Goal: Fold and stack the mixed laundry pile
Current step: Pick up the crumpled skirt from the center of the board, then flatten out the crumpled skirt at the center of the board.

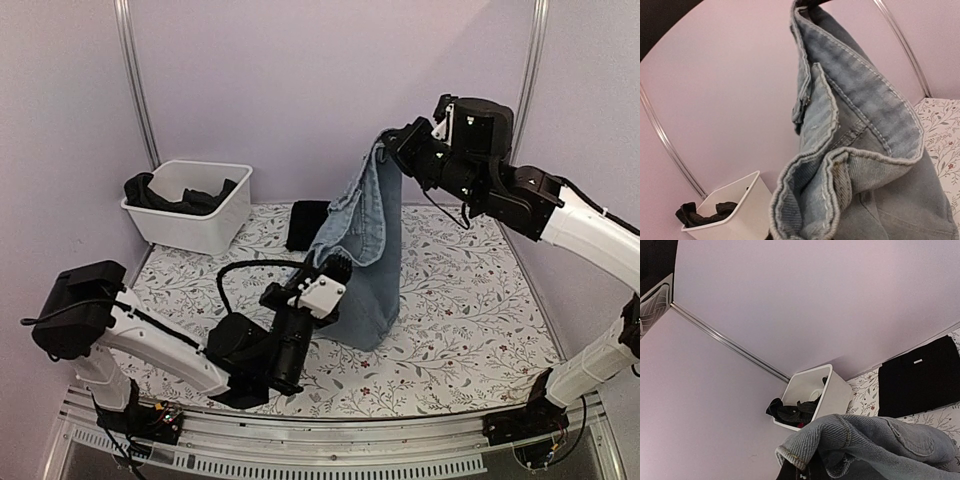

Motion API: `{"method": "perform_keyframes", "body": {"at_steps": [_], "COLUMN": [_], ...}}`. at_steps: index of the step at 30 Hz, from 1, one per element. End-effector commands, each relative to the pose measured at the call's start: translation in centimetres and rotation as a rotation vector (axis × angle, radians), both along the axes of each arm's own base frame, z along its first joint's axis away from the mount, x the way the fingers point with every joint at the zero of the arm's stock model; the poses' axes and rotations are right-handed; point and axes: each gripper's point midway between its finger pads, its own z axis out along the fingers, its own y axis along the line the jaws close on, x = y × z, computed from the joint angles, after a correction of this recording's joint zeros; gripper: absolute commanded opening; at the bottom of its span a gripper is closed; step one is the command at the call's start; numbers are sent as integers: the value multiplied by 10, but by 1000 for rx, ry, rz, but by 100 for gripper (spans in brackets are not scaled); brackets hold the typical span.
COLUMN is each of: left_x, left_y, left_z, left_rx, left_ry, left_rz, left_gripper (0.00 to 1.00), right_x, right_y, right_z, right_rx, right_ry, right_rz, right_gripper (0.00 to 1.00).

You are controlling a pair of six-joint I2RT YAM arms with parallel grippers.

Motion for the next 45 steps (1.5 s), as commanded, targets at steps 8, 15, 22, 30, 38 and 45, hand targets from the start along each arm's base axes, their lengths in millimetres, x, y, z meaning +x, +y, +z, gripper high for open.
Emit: {"method": "perform_keyframes", "body": {"at_steps": [8, 15, 22, 30, 38, 45], "left_x": [-5, 65, 139, 270, 289, 193], "left_y": [60, 97, 92, 122, 127, 114], "left_z": [84, 117, 90, 135, 176, 34], "left_rx": [-441, -524, -555, -597, -519, -487], "left_ry": [312, 486, 672, 573, 473, 685], "left_rz": [-399, -423, -462, -485, -485, -565], "left_gripper": [0, 0, 0, 0, 0, 0], "right_x": [-21, -3, 47, 130, 164, 81], "right_y": [-136, -174, -164, -190, -160, -154], "right_z": [65, 52, 16, 83, 82, -109], "right_rx": [-41, -146, -221, -187, -316, -265], "right_ry": [-210, -203, -115, -251, -320, -35], "right_rz": [-259, -357, -284, -231, -69, 109], "right_gripper": [0, 0, 0, 0, 0, 0]}}
